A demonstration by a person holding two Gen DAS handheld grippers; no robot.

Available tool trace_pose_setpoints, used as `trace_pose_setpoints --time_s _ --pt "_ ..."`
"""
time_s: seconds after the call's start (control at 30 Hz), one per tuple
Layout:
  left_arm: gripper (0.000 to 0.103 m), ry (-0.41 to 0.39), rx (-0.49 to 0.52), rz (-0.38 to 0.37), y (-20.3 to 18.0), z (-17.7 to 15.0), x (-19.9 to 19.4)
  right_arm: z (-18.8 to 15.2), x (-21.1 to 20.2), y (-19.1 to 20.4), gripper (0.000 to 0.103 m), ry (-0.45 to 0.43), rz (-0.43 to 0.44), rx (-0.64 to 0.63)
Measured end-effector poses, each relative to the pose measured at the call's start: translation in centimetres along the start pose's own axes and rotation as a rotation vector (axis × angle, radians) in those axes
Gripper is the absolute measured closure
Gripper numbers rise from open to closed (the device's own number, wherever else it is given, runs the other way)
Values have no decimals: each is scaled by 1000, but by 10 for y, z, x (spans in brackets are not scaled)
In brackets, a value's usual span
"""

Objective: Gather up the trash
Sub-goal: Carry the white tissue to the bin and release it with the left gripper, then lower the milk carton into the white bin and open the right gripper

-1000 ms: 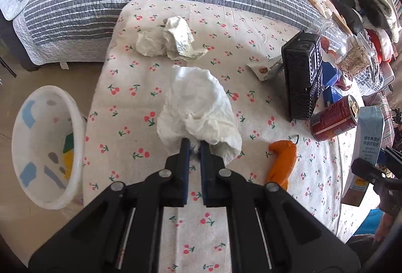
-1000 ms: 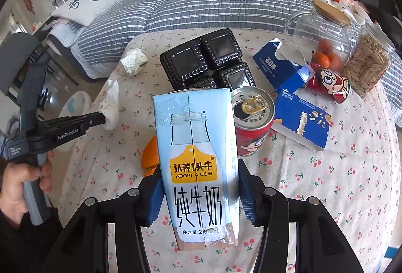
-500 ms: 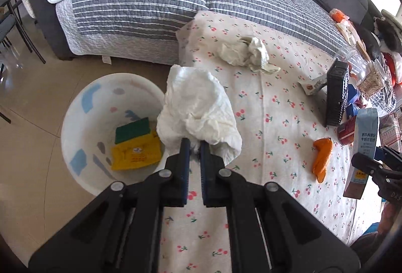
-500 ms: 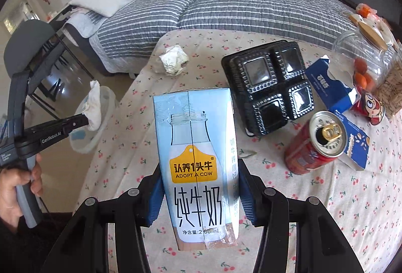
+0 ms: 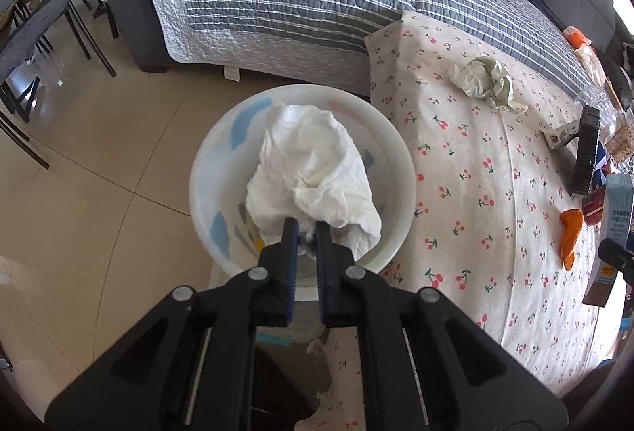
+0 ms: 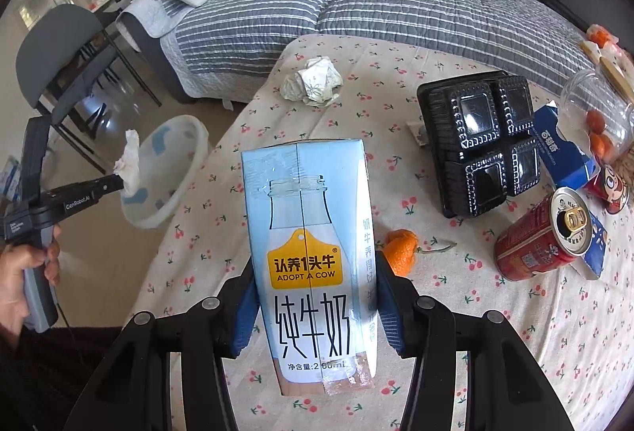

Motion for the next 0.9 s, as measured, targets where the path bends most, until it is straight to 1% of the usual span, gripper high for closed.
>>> trace_pose_setpoints --time_s 0.03,0.07,0.1,0.17,0.2,0.23,0.27,0.3,0.33,0.37,0.43,0.47,0.5,0.57,0.73,0.9 --pt "92 -2 3 2 2 -1 0 1 0 4 50 -2 -1 -6" --pt "84 2 9 3 4 -3 0 2 1 9 50 -3 0 -13" --pt "78 7 10 5 6 -4 1 3 3 14 50 -2 3 -20" --pt "52 13 0 20 13 -7 0 6 8 25 50 2 13 -29" --pt "47 12 -8 31 17 -7 -2 8 12 31 50 6 16 -34" --pt "38 9 -16 42 20 -7 -3 10 15 36 50 9 17 -41" --pt "34 5 -23 59 25 -7 -5 12 19 42 50 12 17 -49" --pt "32 4 -30 78 29 -7 -7 15 23 47 50 15 17 -57" --pt "26 4 -36 97 34 -7 -8 17 27 53 50 19 19 -61" --pt "17 5 -43 119 39 -7 -10 20 32 59 50 22 25 -63" --pt "9 -6 -49 160 48 -7 -12 28 42 72 50 25 40 -69" --pt "6 -18 -46 176 51 -7 -14 32 48 78 50 28 46 -74" --pt "6 -26 -41 189 54 -7 -15 37 54 85 50 30 50 -80" --pt "5 -36 -35 206 58 -6 -18 45 66 98 50 34 61 -87" --pt "5 -47 -32 219 67 -6 -25 65 95 122 50 29 91 -91" --pt "5 -65 -21 251 74 -5 -30 80 123 142 49 44 139 -68"
Point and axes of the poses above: each gripper's, at about its wrist camera, not at the fingertips, and x roughly the way its jaws point, y to its left, z to its top, the point moved 6 cm from there along x, roughly the way its jaws point, and after that the axes turned 9 degrees about z, right-handed, at the moved point
